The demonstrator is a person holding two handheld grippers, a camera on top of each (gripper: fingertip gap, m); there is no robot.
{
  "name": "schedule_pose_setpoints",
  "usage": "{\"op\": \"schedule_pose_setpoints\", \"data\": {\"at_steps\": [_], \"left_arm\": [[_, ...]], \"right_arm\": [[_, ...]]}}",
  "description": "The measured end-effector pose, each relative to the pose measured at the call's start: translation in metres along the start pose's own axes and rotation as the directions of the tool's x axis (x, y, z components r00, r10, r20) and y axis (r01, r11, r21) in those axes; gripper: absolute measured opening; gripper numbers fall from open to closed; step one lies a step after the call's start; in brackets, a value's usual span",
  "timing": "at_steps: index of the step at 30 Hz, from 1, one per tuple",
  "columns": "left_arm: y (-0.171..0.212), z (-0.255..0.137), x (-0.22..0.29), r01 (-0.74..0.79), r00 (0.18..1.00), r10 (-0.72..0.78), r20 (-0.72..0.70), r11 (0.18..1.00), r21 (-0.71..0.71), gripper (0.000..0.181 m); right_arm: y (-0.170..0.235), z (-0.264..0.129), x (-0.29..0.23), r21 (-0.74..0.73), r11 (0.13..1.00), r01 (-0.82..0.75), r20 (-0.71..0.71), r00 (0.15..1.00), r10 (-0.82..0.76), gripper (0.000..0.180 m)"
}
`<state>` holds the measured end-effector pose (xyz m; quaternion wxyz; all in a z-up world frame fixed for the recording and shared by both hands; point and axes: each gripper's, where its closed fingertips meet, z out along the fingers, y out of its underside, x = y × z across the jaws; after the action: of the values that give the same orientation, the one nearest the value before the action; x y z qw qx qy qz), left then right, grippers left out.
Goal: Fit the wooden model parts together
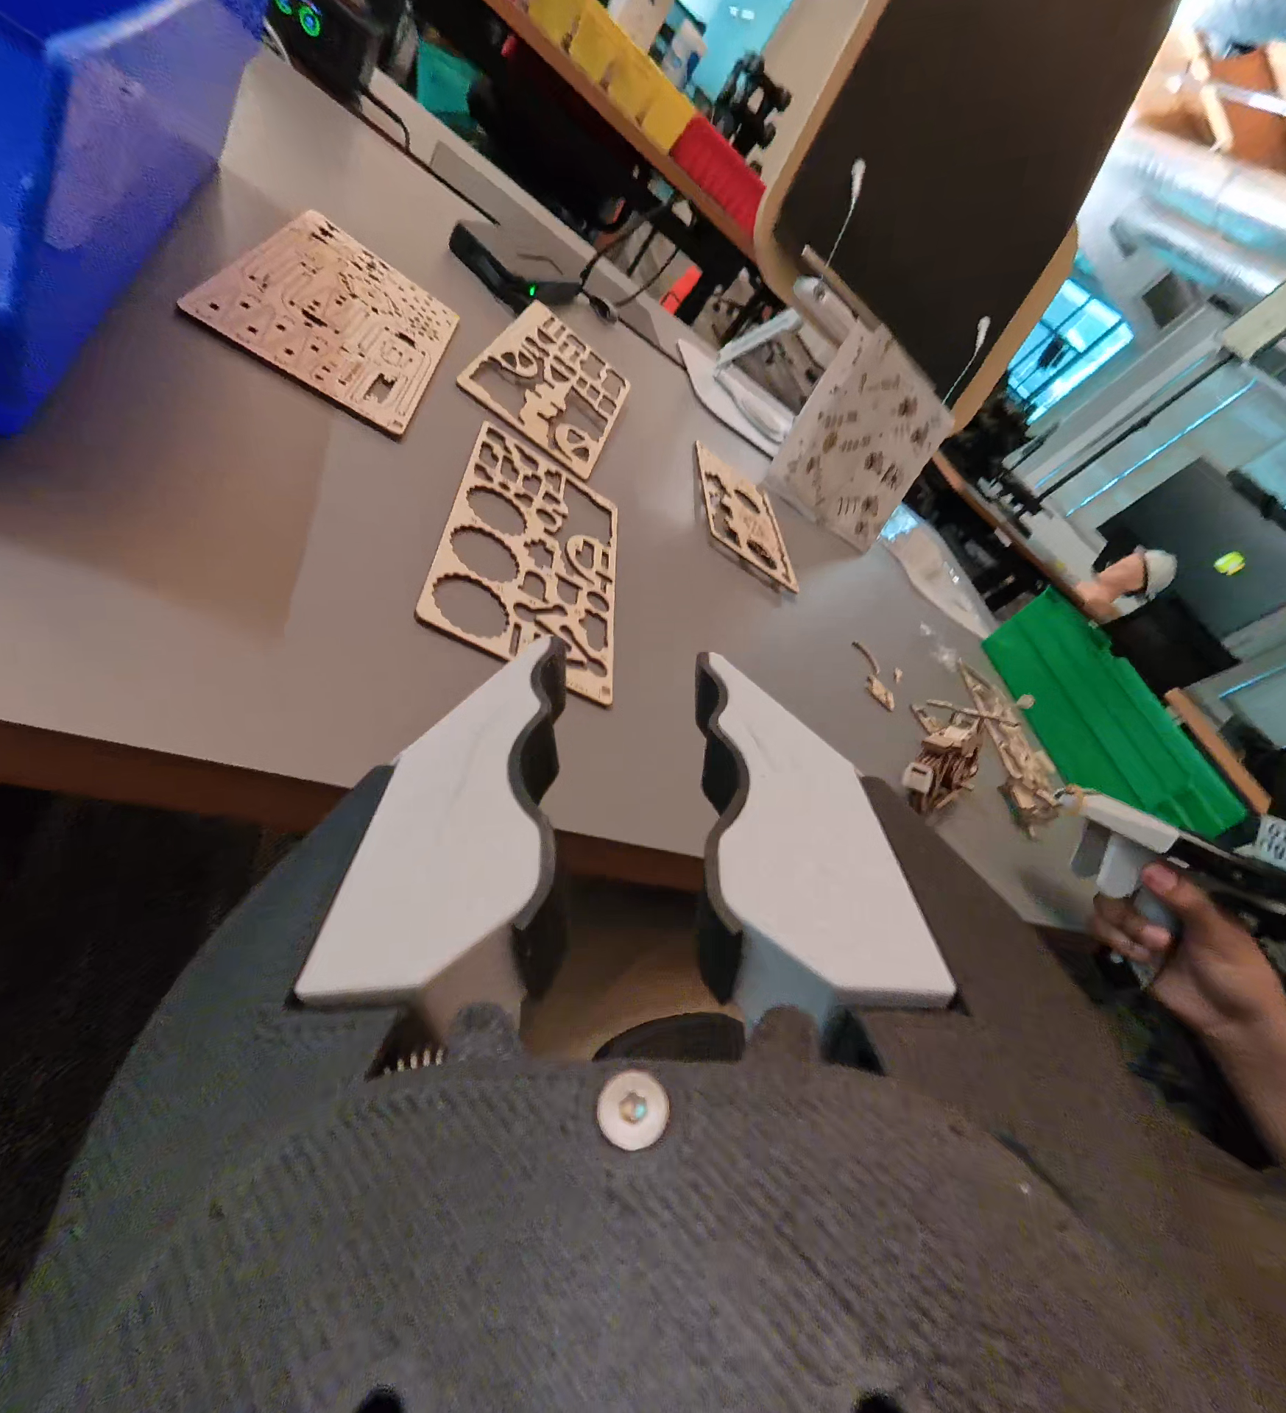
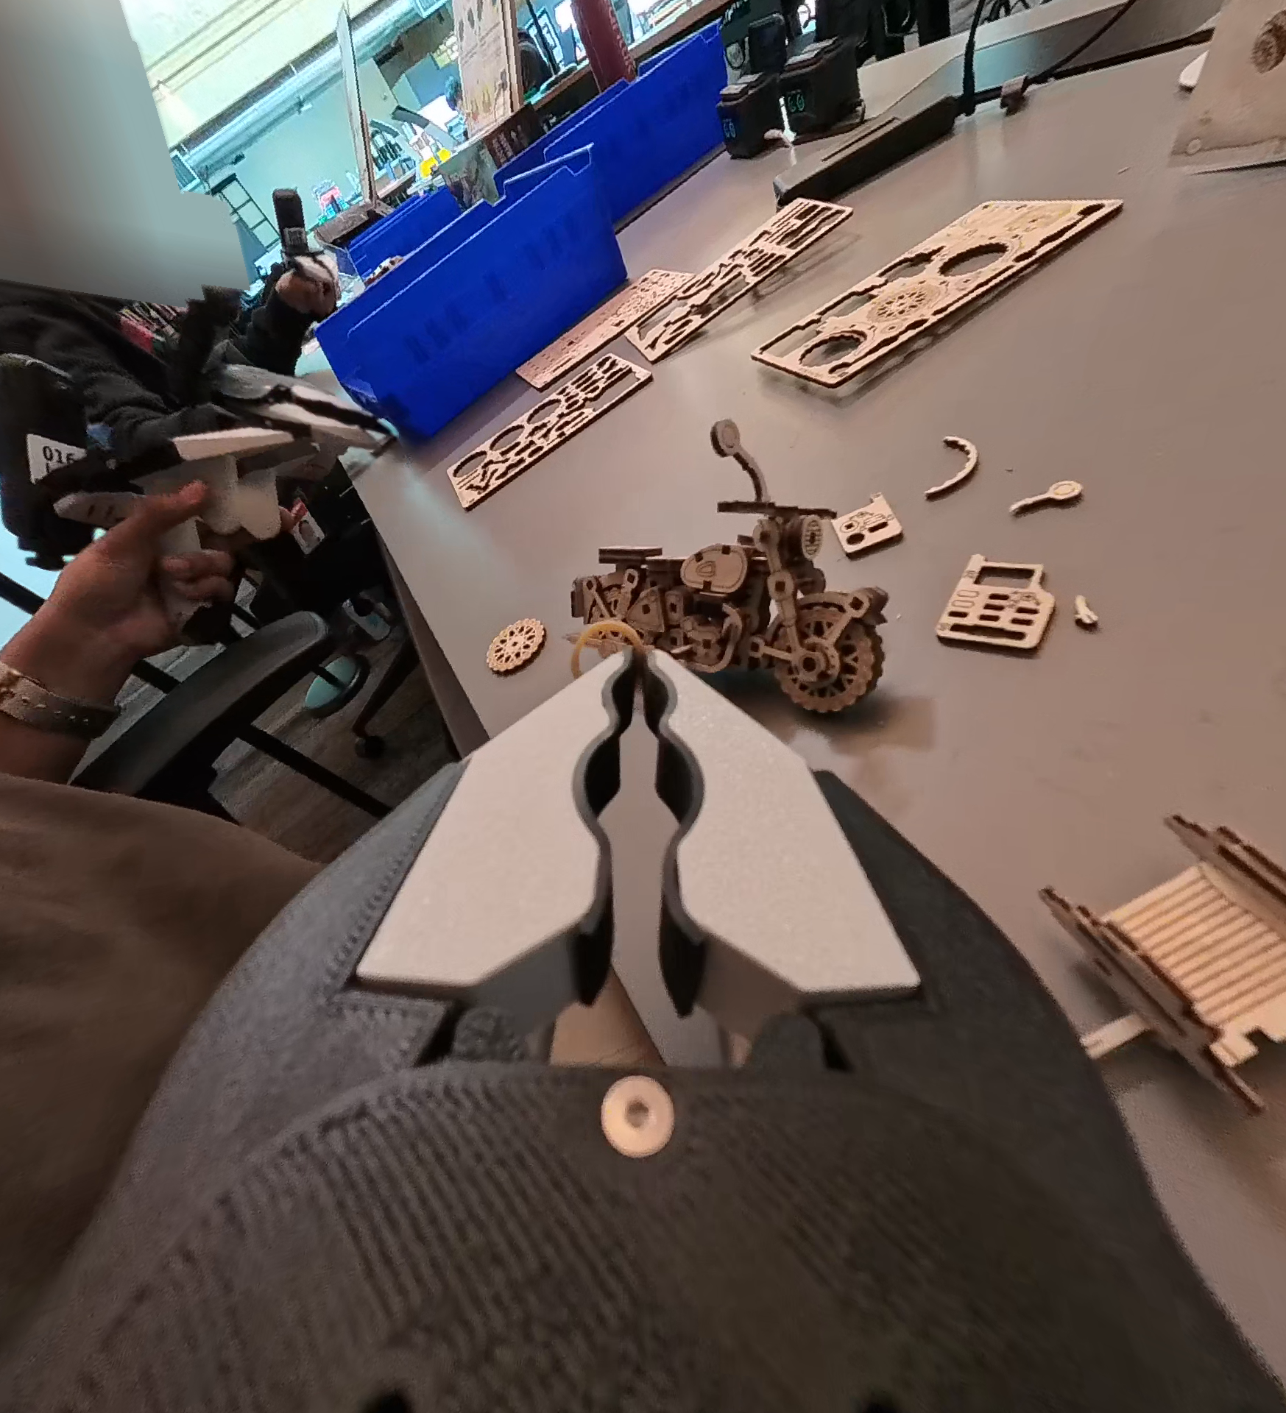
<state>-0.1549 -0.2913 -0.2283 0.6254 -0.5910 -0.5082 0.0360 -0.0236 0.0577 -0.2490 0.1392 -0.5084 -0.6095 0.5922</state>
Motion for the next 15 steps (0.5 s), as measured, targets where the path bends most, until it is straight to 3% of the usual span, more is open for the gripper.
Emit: {"op": "schedule_pose_setpoints", "data": {"at_steps": [6, 9, 15], "left_arm": [[0.007, 0.002, -0.016, -0.045, 0.996, 0.051, 0.079, 0.996, -0.073, 0.037], [-0.009, -0.003, -0.046, -0.102, 0.974, 0.115, 0.196, 0.992, -0.078, 0.040], [-0.065, -0.024, -0.156, -0.256, 0.772, 0.293, 0.563, 0.956, -0.147, 0.058]], "right_arm": [[0.001, 0.000, 0.001, -0.006, 1.000, -0.002, 0.010, 1.000, 0.002, 0.000], [-0.001, -0.002, 0.002, 0.002, 1.000, -0.008, 0.014, 1.000, 0.008, 0.000], [-0.002, -0.005, -0.001, 0.011, 1.000, -0.014, 0.029, 0.999, 0.014, 0.001]]}}
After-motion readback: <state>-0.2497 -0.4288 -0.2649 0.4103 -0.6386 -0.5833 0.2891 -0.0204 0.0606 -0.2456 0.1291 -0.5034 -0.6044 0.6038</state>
